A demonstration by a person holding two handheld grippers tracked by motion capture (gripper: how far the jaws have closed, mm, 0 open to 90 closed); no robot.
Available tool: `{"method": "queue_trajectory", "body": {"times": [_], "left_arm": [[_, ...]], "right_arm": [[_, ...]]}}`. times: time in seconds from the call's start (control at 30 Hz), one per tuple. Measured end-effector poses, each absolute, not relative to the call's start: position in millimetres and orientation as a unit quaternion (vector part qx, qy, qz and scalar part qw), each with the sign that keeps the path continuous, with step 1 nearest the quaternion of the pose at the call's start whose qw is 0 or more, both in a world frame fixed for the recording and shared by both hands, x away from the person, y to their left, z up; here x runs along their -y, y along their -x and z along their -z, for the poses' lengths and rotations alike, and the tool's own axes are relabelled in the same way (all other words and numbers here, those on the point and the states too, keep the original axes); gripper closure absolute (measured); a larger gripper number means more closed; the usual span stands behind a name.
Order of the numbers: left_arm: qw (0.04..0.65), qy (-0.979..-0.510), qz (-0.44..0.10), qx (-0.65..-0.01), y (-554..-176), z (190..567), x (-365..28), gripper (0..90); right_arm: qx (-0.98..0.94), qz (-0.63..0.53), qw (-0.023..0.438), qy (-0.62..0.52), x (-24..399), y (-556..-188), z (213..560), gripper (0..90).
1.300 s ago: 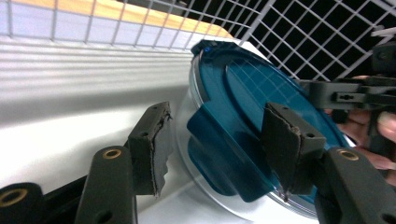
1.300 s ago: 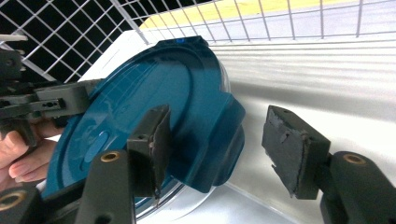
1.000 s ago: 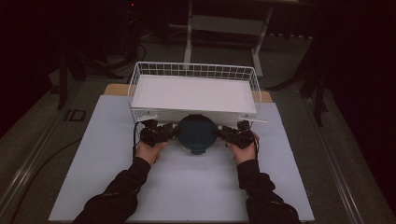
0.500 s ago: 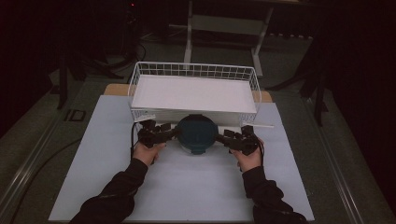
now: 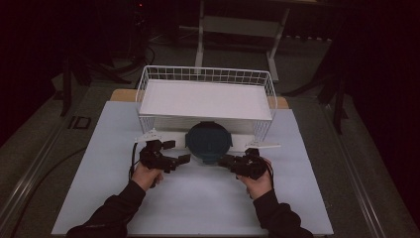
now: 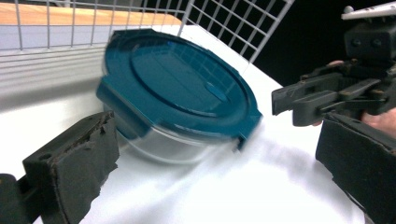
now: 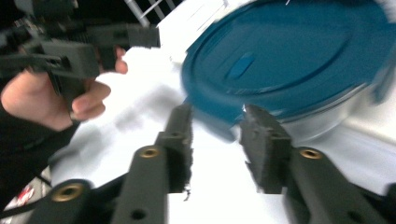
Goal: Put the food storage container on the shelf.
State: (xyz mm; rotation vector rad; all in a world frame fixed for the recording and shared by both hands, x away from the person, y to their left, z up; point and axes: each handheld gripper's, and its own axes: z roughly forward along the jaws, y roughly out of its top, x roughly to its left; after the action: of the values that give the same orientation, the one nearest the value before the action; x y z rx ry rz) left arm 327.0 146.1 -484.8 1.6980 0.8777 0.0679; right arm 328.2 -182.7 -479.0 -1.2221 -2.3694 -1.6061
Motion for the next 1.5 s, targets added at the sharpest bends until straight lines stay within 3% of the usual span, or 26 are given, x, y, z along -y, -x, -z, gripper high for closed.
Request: {"method": "queue_trajectory", "body": {"times": [0.03,0.07,0.1,0.7,1.5], "left_arm": [[0.568,-0.733,-0.037,-0.373,-321.1,483.5,-146.0,0.0],[0.568,-0.733,-0.037,-0.373,-321.1,483.5,-146.0,0.0],[0.568,-0.733,-0.041,-0.373,-317.2,484.1,-146.7,0.0],[0.574,-0.734,-0.059,-0.359,-311.1,488.0,-148.0,0.0],[0.574,-0.735,-0.064,-0.355,-307.7,489.1,-148.5,0.0]], "right_arm": [[0.772,0.509,0.028,0.38,177.1,-323.5,484.2,81.3],[0.772,0.509,0.028,0.38,177.1,-323.5,484.2,81.3],[0.78,0.5,0.038,0.375,172.3,-321.5,489.3,89.6],[0.789,0.471,0.02,0.393,150.9,-348.0,508.1,89.8],[0.768,0.476,-0.007,0.427,142.8,-390.1,507.7,89.5]]}}
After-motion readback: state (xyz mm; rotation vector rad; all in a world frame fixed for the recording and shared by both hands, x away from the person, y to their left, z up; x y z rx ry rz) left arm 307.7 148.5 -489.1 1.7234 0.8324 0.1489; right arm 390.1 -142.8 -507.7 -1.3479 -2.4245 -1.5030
